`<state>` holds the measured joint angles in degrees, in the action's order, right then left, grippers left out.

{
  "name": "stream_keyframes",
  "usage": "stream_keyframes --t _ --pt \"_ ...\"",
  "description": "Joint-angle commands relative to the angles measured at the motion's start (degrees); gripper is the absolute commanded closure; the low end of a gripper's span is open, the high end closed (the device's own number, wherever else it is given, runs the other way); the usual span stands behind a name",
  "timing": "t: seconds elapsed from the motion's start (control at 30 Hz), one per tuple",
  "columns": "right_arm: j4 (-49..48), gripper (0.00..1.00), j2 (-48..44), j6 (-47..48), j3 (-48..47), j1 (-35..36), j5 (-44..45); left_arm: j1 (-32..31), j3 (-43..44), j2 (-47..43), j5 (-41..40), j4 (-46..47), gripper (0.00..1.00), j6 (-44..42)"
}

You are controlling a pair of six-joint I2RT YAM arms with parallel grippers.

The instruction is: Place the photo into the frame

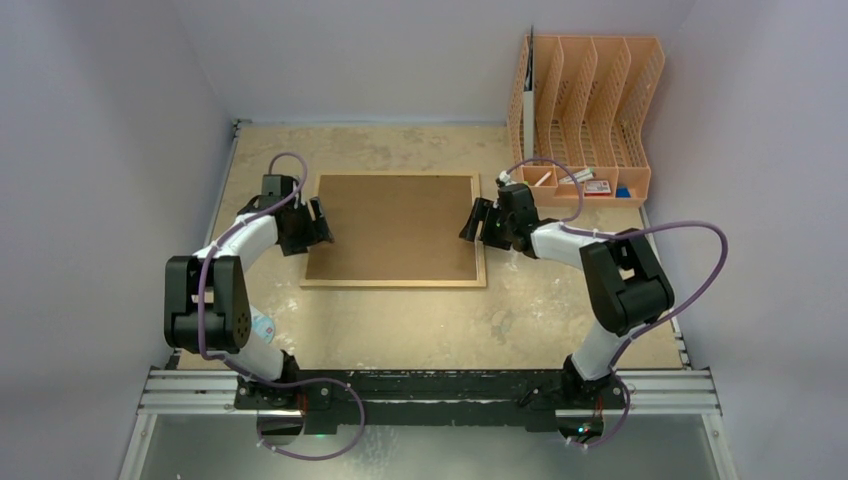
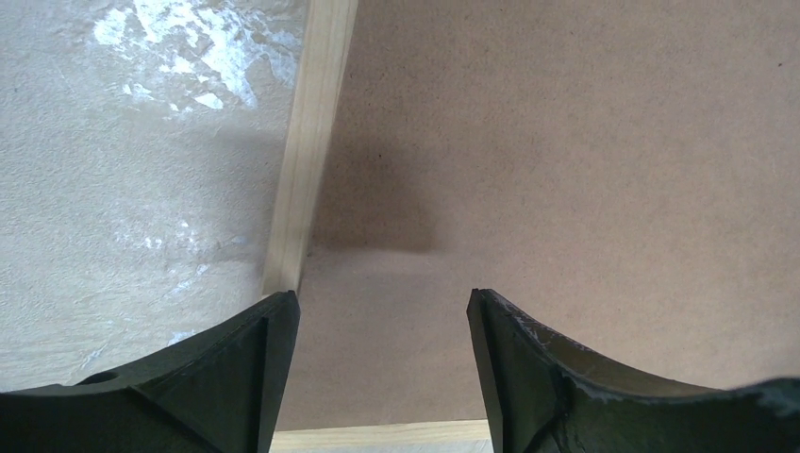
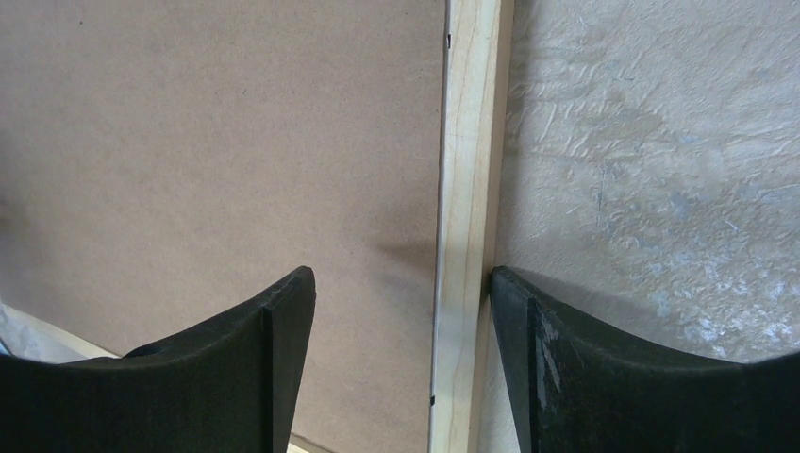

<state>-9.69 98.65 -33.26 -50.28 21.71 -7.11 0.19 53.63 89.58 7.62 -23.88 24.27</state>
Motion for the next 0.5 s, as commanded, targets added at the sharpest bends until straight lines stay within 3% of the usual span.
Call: stream_keyframes --t 0.0,0.33,0.47 --pt "6.79 0.28 4.68 0.73 1.70 0.14 0.52 -0.19 -0.40 -0.42 -0.69 1.70 0.30 -1.16" --pt "6.55 0.28 5.43 0.94 1.81 0.08 -0.35 -0.19 -2.68 2.08 -1.51 2.13 0.31 -0.80" --pt "6.21 0.28 5.14 0.97 2.13 0.00 -0.65 -0.19 -2.52 2.71 2.01 2.46 0.32 -0.32"
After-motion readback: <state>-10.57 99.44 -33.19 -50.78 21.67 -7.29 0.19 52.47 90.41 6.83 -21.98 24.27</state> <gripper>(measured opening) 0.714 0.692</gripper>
